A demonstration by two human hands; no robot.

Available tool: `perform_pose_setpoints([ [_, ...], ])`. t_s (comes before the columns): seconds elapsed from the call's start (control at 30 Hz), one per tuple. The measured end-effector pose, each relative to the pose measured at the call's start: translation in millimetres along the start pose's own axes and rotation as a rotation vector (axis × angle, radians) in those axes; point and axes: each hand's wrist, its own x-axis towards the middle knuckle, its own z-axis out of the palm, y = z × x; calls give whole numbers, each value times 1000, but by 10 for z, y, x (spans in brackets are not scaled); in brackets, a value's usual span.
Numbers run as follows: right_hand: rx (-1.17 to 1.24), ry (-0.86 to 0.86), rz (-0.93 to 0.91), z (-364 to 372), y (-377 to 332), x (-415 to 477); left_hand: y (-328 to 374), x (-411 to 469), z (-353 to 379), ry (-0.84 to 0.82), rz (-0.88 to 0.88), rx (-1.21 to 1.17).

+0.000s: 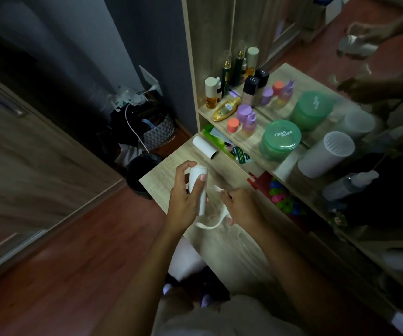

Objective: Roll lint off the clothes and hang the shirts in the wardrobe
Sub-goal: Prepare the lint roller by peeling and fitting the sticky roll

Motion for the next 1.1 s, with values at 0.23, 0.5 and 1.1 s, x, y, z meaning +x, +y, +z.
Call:
perform_pose_setpoints([
  [0.23,-147,48,63,254,402,183,-118,74,79,-29,-81,0],
  [0.5,-328,94,70,538,733,399,-276,132,140,-53,-202,-36],
  [1.1,384,71,122,199,526,503,-448,175,196,-104,-288,-13],
])
